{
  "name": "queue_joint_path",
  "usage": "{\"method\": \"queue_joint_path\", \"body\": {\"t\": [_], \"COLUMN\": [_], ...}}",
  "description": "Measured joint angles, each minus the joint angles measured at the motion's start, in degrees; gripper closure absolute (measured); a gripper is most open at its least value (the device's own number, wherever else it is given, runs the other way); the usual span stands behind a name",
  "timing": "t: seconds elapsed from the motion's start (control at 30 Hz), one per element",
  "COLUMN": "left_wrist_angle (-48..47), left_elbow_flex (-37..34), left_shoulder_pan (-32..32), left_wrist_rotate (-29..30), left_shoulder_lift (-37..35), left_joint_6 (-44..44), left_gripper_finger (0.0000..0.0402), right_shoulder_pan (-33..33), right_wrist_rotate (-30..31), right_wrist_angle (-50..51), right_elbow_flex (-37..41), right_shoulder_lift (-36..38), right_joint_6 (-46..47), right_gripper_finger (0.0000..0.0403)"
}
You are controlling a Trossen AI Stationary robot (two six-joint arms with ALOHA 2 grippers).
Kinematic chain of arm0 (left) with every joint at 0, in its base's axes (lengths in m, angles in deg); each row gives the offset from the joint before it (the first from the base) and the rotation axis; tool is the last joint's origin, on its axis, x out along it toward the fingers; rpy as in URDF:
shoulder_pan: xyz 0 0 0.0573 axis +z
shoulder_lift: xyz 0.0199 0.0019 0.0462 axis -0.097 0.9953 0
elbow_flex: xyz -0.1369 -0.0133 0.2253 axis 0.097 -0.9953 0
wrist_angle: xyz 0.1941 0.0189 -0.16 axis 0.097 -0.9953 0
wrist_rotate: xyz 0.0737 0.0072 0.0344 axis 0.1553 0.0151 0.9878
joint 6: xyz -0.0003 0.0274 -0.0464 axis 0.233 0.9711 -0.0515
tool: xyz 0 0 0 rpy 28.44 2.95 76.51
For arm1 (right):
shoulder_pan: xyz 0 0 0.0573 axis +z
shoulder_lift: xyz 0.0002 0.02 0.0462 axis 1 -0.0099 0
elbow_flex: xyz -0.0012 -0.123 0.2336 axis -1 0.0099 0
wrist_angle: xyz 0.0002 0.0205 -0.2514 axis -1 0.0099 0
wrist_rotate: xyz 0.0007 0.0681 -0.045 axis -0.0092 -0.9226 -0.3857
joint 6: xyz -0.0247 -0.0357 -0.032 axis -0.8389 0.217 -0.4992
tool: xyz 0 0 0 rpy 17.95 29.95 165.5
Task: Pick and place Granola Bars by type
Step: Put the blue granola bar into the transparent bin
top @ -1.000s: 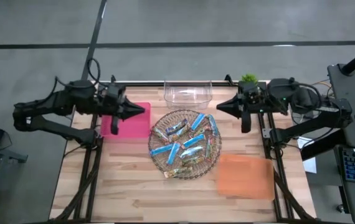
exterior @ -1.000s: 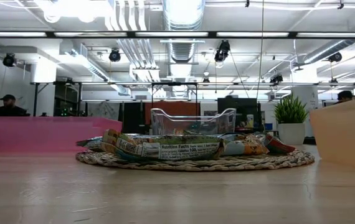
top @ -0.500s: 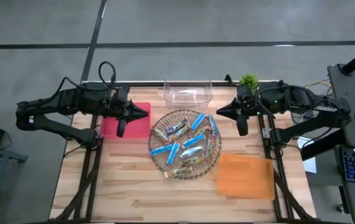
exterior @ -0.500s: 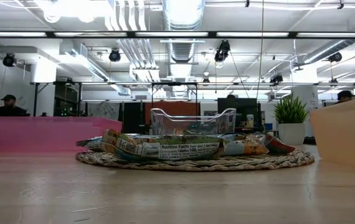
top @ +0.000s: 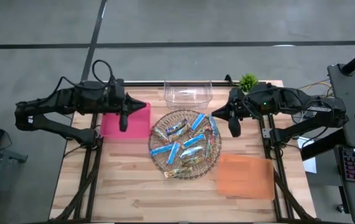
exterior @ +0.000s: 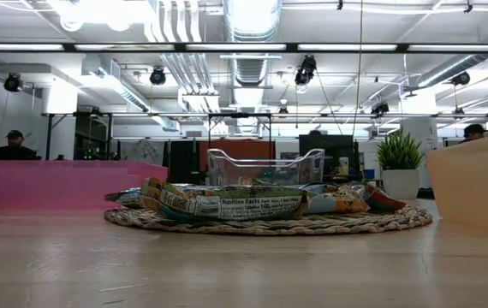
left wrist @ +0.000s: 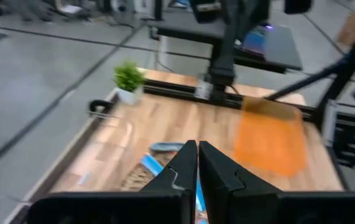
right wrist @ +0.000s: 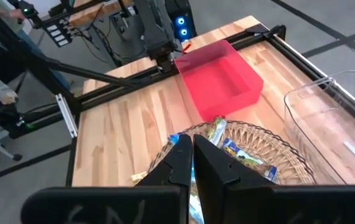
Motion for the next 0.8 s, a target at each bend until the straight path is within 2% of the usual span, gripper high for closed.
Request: {"method": "queue_joint_path", "body": {"t": [0.2, 0.57, 0.8], "left_wrist_angle": [0.02, -0.60, -0.62], "left_elbow_flex": [0.98, 0.89, 0.88], "left_shoulder_pan": [0.03, 1.18, 1.16], "left_wrist_rotate": [0.25, 0.26, 0.94], "left_shoulder_lift": [0.02, 0.04, 0.33], "left_joint_6": [2.89, 2.83, 2.79], "left_gripper_finger": [0.0401, 0.0401, 0.0401], "right_shoulder_pan": [-1.87, -9.01, -10.40], "right_wrist_rotate": [0.55, 3.14, 3.12], "right_wrist_angle": [0.69, 3.51, 9.50], "right_elbow_flex": [-0.57, -1.99, -2.01], "right_shoulder_lift": [0.07, -0.62, -4.47], "right_joint_6": [2.84, 6.23, 10.36], "right_gripper_finger": [0.0394, 0.0394, 0.0394]}}
